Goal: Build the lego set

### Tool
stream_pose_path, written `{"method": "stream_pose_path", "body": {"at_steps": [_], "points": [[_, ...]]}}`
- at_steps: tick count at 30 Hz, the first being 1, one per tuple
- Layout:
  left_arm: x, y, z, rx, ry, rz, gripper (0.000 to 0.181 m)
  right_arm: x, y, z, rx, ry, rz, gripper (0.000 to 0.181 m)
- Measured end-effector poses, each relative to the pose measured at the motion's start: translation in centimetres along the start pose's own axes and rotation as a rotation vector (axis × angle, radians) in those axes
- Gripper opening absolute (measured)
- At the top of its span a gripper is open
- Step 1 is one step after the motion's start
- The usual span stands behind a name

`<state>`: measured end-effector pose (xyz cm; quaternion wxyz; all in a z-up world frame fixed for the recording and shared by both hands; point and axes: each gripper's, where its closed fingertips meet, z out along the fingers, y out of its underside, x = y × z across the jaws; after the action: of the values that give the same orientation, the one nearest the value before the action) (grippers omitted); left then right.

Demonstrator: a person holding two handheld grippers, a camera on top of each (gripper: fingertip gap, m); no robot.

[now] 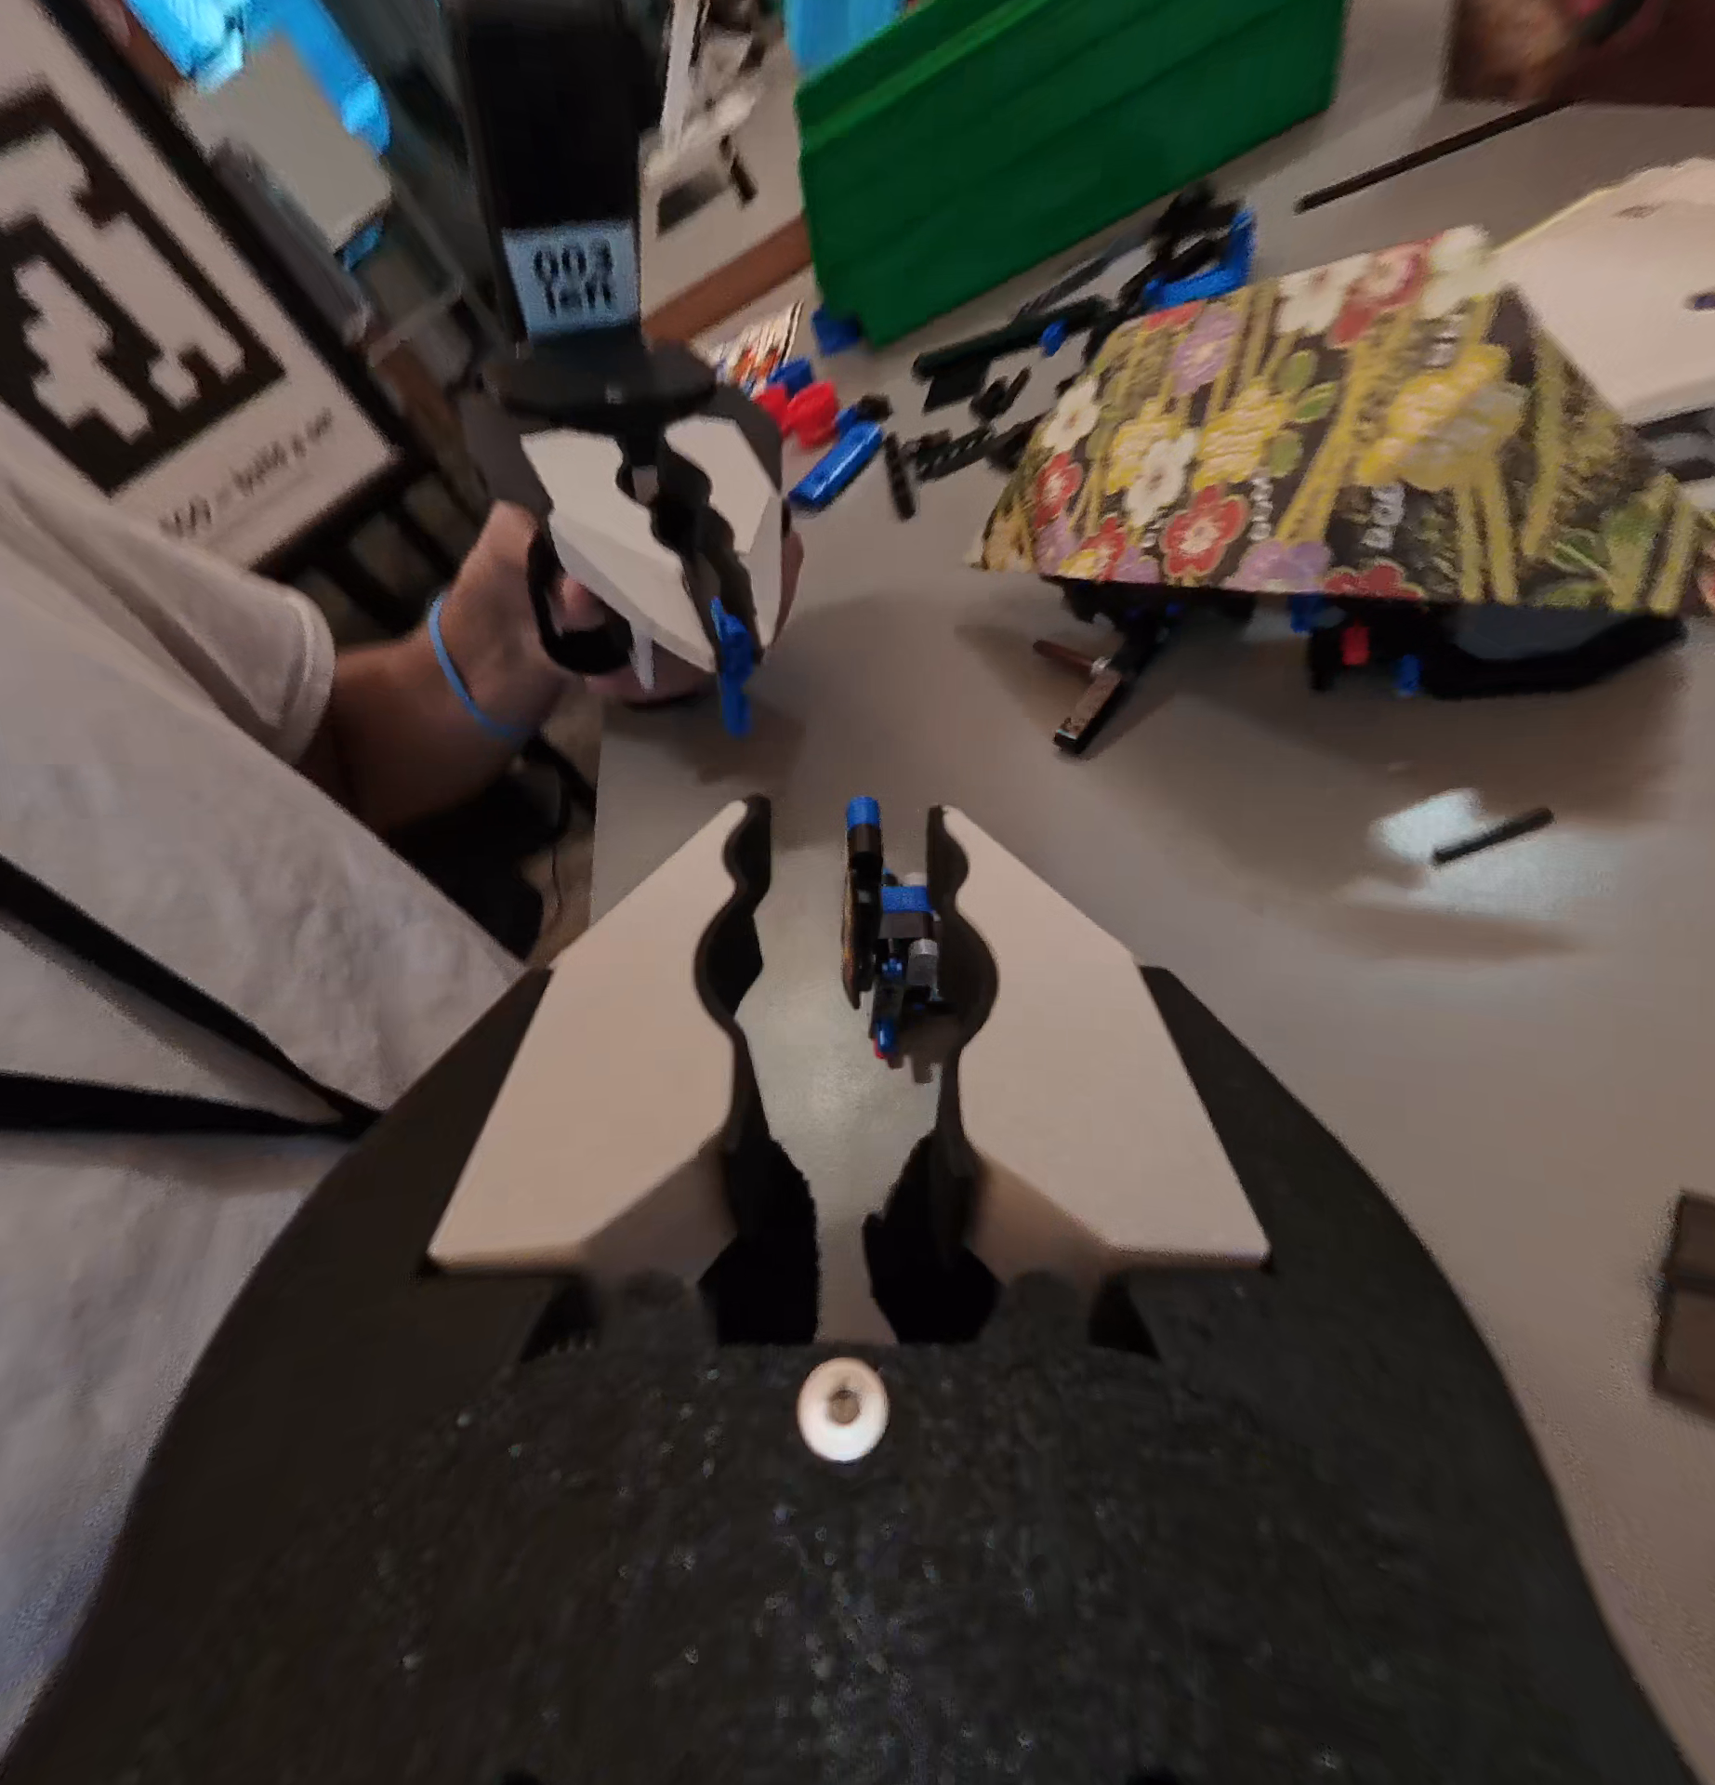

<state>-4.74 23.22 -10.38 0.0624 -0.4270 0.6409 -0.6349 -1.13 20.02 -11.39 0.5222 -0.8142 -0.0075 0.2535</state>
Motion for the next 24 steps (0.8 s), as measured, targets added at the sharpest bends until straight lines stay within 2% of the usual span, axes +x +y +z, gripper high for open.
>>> {"method": "stream_pose_path", "body": {"at_steps": [4,7,10,16,21,24], "points": [[0.1,-0.5,0.2,0.003,0.078,-0.033,0.005,0.5,0.7,-0.4,0.115,0.104,0.122,0.032],[0.2,-1.0,0.4,0.030,0.138,-0.090,0.005,0.1,1.7,0.5,0.145,0.117,0.195,0.030],[0.2,-1.1,0.6,0.054,0.177,-0.138,0.005,0.1,1.4,0.4,0.184,0.101,0.242,0.021],[-0.2,-0.6,0.8,0.021,0.143,-0.117,0.005,0.4,2.4,1.6,0.082,0.130,0.218,0.010],[-0.7,-0.5,1.3,0.004,0.089,-0.082,0.005,0.2,1.7,2.1,0.087,0.078,0.194,0.006],[-0.8,-0.9,1.1,0.023,0.099,-0.079,0.005,-1.2,0.0,1.6,0.181,-0.089,0.284,0.006]]}}
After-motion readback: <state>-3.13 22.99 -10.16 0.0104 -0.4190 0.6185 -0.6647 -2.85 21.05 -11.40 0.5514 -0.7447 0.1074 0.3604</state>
